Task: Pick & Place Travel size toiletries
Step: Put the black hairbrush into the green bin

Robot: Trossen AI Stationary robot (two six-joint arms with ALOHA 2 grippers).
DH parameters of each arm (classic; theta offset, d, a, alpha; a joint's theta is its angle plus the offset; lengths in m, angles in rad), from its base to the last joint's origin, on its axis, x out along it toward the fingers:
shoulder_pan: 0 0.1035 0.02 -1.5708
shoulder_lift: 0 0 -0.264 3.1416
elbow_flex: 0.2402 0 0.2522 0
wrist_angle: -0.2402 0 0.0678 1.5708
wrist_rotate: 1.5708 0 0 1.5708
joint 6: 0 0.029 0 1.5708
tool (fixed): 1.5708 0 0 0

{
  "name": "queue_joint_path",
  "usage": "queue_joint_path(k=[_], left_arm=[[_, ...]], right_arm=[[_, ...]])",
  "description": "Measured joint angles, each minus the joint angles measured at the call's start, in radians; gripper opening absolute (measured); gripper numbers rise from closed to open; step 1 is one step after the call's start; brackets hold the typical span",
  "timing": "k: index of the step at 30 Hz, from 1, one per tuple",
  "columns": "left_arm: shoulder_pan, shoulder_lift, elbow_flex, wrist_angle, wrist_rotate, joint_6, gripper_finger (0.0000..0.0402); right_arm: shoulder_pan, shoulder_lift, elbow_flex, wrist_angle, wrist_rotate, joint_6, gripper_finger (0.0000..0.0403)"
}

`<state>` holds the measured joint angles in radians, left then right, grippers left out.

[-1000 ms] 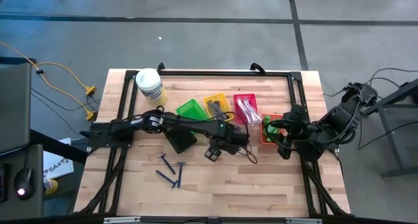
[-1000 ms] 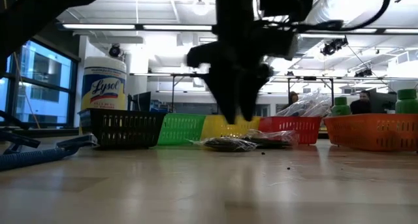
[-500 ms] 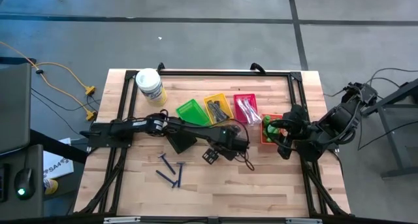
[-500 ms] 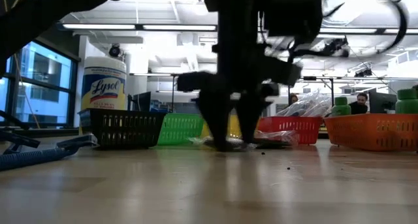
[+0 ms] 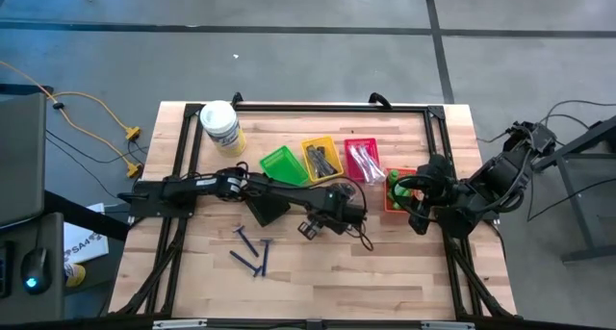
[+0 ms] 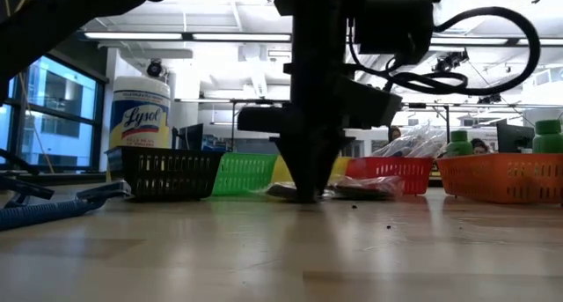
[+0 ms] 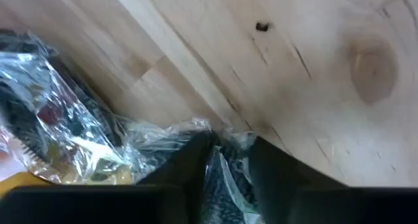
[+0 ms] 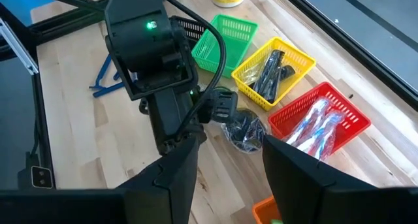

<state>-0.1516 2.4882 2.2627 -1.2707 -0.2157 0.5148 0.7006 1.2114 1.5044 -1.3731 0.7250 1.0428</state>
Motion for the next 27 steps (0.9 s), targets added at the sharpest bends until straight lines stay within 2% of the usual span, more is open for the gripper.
queue_joint_path(k=[4, 6, 11, 27], left_arm=[[0.001, 0.0, 0.025, -0.063, 0.0, -0.004, 0.0023], [0.001, 0.0, 0.039, -0.085, 0.0, -0.005, 0.0008], [0.0, -0.003, 0.094, -0.144, 0.003, -0.025, 0.0002], [0.0, -0.168, 0.082, -0.288, 0.052, -0.138, 0.0]], right_arm=[[0.0, 0.0, 0.0, 0.0, 0.0, 0.0, 0.0164], [0.0, 0.0, 0.0, 0.0, 0.0, 0.0, 0.0164], [0.0, 0.0, 0.0, 0.0, 0.0, 0.0, 0.0164], [0.0, 0.0, 0.0, -0.008, 0.005, -0.009, 0.0164]])
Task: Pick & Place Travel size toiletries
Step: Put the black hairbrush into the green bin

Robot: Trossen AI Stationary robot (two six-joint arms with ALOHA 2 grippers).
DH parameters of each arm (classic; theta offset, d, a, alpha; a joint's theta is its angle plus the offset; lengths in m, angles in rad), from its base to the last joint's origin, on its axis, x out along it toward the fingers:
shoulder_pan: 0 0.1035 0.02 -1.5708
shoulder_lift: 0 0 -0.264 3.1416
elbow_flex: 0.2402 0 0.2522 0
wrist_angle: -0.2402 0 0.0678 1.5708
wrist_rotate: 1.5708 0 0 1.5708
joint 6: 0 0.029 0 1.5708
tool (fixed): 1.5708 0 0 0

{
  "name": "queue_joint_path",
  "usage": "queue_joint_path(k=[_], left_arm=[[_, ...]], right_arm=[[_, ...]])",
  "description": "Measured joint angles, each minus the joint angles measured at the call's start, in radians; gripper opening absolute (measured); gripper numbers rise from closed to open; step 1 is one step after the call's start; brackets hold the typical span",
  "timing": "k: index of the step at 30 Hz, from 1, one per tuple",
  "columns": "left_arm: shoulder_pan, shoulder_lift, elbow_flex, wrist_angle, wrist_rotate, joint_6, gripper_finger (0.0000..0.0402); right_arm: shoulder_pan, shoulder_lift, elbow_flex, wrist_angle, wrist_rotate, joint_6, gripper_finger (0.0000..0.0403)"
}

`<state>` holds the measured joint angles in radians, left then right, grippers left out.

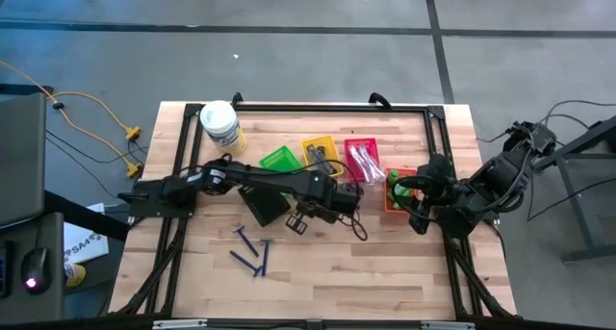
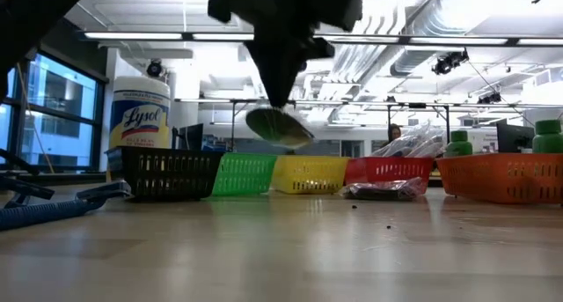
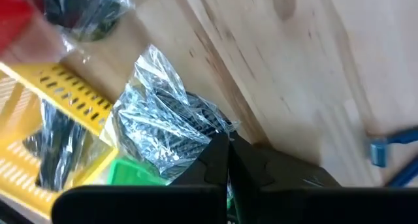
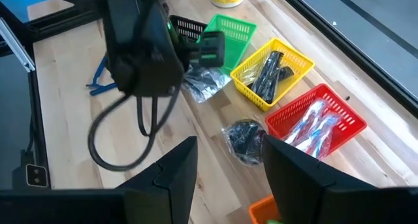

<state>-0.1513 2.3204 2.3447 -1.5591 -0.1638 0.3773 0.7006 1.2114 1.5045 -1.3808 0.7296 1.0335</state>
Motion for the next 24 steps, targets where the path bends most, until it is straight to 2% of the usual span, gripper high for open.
queue_joint_path(k=[5, 13, 24], left_arm=[[0.0, -0.044, 0.0, -0.015, 0.017, -0.042, 0.0], [0.023, -0.088, 0.0, -0.012, 0.224, -0.046, 0.0], [0.12, -0.122, 0.0, -0.012, 0.266, -0.038, 0.0]], right_arm=[[0.0, 0.0, 0.0, 0.0, 0.001, -0.01, 0.0164], [0.0, 0.0, 0.0, 0.0, 0.003, -0.011, 0.0164], [0.0, 0.0, 0.0, 0.0, 0.004, -0.018, 0.0164]])
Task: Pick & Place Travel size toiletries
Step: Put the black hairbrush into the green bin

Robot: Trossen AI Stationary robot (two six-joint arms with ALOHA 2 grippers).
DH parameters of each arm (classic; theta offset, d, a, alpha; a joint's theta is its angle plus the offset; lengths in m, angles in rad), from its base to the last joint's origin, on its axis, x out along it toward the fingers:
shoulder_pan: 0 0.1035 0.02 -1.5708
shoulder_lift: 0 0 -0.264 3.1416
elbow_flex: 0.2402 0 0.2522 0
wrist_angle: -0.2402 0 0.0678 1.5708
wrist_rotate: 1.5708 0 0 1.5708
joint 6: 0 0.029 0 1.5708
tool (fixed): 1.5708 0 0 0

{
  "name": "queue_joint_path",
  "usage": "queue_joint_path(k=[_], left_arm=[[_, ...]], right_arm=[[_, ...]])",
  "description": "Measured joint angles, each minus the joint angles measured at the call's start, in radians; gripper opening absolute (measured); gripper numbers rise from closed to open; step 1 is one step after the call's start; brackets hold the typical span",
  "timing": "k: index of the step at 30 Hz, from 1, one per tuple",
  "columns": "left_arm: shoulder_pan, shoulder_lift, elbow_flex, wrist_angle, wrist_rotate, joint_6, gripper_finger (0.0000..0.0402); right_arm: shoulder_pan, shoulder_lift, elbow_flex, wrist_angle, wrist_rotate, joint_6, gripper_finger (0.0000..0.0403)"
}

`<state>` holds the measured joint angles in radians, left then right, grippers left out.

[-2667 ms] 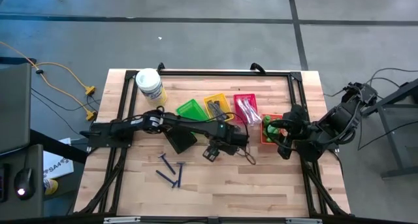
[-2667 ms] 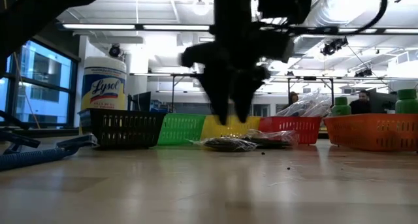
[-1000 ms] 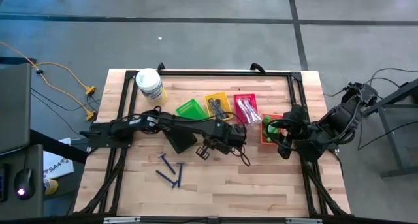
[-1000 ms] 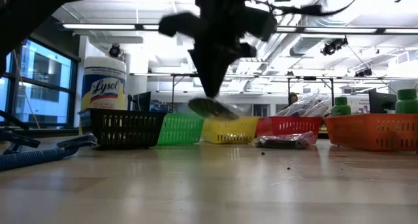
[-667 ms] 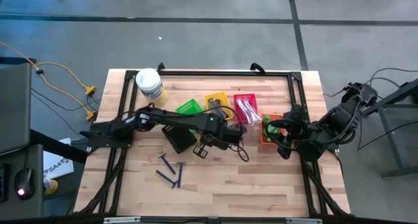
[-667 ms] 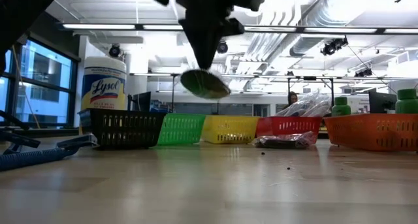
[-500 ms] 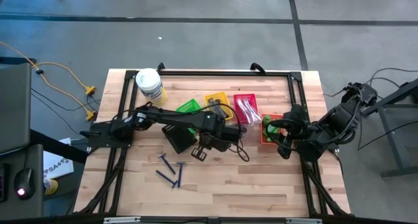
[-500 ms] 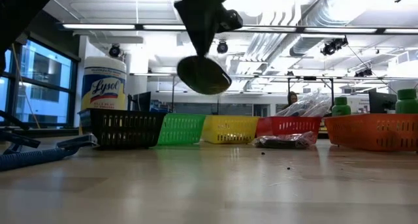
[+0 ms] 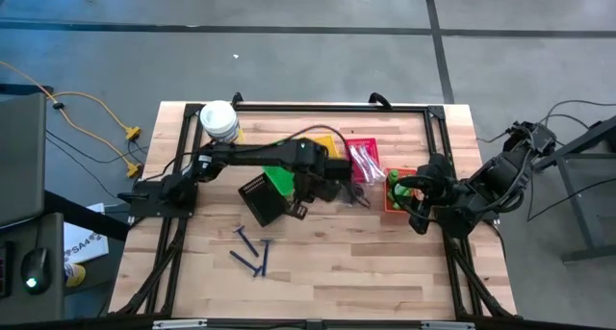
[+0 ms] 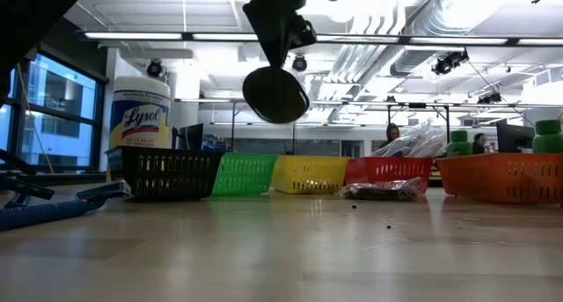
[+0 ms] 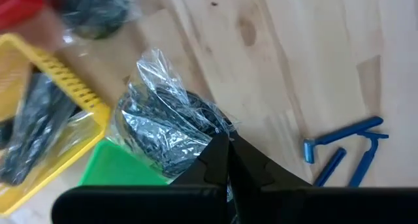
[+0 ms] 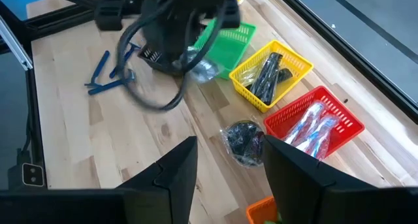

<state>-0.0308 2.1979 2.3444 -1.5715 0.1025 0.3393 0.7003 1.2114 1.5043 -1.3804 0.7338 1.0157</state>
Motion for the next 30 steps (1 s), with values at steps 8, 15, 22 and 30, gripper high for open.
queue_joint_path(k=[8, 15, 22, 30], left_arm=[[0.102, -0.022, 0.0, 0.001, -0.086, -0.089, 0.0], [0.154, -0.023, -0.099, 0.001, -0.092, -0.329, 0.0], [0.162, -0.021, -0.182, 0.002, -0.216, -0.455, 0.0], [0.162, -0.021, -0.245, 0.001, -0.218, -0.608, 0.0]], right_arm=[[0.0, 0.0, 0.0, -0.003, 0.0, -0.004, 0.0164], [0.0, -0.002, 0.0, -0.007, 0.0, 0.001, 0.0164], [0.0, -0.006, 0.0, -0.007, 0.05, 0.003, 0.0164], [-0.003, -0.007, 0.0, -0.007, 0.052, 0.007, 0.0164]])
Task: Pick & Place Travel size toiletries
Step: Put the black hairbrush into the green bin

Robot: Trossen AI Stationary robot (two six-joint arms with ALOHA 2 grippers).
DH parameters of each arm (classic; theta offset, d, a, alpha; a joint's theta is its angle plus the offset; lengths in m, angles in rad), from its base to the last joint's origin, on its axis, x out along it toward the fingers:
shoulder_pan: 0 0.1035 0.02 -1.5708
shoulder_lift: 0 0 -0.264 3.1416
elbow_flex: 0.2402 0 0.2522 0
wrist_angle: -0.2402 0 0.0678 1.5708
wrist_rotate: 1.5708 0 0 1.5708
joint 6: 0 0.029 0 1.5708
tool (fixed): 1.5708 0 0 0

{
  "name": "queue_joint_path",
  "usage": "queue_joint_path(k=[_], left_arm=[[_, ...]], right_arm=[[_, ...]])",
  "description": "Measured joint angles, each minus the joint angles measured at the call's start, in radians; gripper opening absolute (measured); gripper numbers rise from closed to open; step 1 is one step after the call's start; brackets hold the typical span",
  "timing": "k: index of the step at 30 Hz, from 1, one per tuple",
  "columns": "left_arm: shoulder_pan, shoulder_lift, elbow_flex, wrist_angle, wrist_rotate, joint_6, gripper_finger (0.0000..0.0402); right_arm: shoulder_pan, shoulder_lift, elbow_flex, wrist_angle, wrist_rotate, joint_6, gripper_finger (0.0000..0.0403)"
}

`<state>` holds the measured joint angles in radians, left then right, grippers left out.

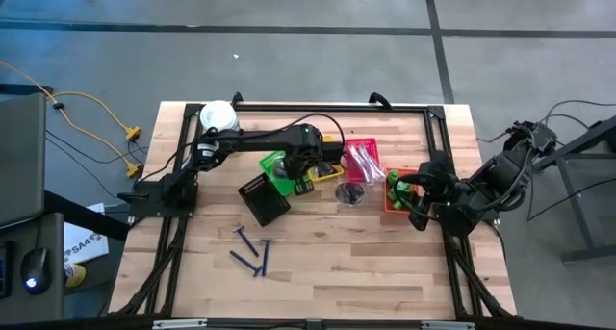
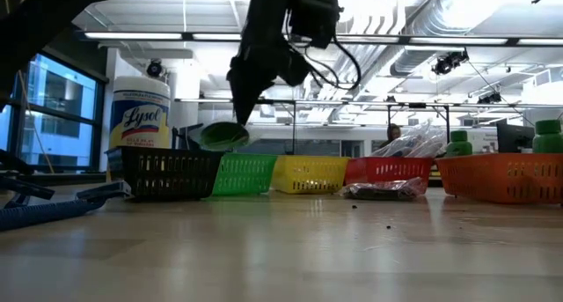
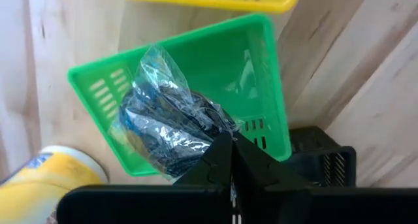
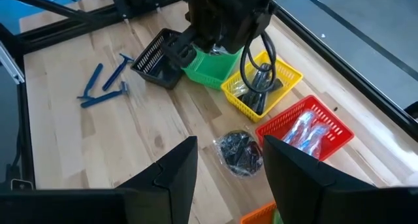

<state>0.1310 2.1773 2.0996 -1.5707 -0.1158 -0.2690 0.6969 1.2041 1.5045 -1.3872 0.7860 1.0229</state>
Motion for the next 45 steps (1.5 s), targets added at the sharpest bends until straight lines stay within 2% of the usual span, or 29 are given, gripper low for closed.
queue_joint_path(k=[10, 13, 19, 22, 27, 35, 40, 45], left_arm=[[0.001, 0.0, -0.081, 0.012, -0.018, 0.001, 0.0008], [0.0, 0.0, -0.085, 0.04, -0.018, 0.003, 0.0039], [0.0, 0.0, -0.085, 0.057, -0.044, 0.006, 0.0128], [0.0, 0.0, -0.085, 0.059, -0.044, 0.006, 0.0152], [-0.006, -0.052, -0.064, 0.073, -0.059, -0.003, 0.0159], [-0.049, -0.201, -0.064, 0.083, -0.262, -0.001, 0.0159], [-0.061, -0.279, -0.065, 0.132, -0.295, 0.061, 0.0159], [-0.07, -0.344, -0.065, 0.158, -0.298, 0.113, 0.0159]], right_arm=[[-0.006, 0.0, 0.0, 0.005, -0.005, 0.001, 0.0164], [-0.006, 0.0, 0.0, 0.006, -0.008, 0.0, 0.0164], [-0.006, 0.0, 0.0, 0.006, -0.008, 0.0, 0.0164], [-0.006, 0.0, 0.0, 0.006, -0.008, -0.003, 0.0164], [-0.005, 0.0, 0.0, 0.006, -0.006, 0.001, 0.0164], [-0.017, 0.01, 0.0, 0.0, -0.011, 0.122, 0.0164], [-0.07, 0.052, 0.0, 0.0, -0.145, 0.145, 0.0164], [-0.167, 0.168, 0.0, 0.037, -0.258, 0.014, 0.0164]])
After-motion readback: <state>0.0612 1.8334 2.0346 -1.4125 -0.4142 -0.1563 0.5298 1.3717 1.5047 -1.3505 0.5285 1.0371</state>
